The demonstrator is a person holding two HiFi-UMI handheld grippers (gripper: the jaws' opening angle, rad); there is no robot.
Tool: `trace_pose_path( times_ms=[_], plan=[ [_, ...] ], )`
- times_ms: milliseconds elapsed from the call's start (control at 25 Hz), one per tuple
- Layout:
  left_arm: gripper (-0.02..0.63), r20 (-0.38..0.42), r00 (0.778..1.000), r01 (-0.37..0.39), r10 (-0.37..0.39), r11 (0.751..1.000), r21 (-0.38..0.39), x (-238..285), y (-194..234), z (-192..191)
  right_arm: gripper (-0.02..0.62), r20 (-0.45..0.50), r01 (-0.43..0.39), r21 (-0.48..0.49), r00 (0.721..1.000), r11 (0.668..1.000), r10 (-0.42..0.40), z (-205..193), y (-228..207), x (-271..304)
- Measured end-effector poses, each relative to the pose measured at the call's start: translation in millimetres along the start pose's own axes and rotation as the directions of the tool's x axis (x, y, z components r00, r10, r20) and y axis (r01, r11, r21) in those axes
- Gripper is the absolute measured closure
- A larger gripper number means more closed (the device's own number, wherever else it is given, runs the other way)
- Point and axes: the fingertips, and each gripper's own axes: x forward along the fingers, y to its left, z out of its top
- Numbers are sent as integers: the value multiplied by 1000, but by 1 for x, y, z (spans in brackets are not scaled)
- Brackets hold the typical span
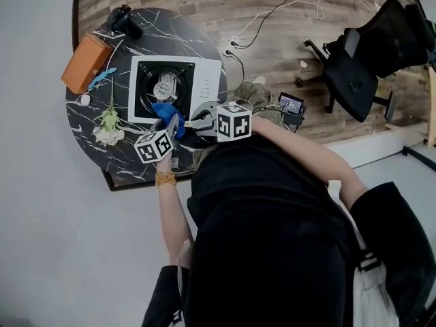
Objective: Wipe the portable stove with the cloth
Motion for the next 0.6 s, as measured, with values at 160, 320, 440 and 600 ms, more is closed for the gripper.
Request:
trace_pose_path(
  times_ms=[160, 320, 440, 600],
  plan=[
    [526, 217, 974, 87, -57, 987, -134, -30, -7, 33, 472, -9, 48, -5, 999, 999, -48, -3, -5, -6],
    [526, 357, 830, 516, -428, 832, -203, -53, -74, 59, 392, 31, 153, -127, 988, 980, -150, 9, -17, -15],
    [526, 351, 711, 688, -609, 707, -167, -58, -121, 59, 365, 83, 155, -167, 986, 974, -143, 27, -17, -19],
    [519, 349, 693, 706, -631, 691, -154, -61, -126, 56, 429, 97, 150, -138, 986, 979, -138, 25, -15, -24]
  ],
)
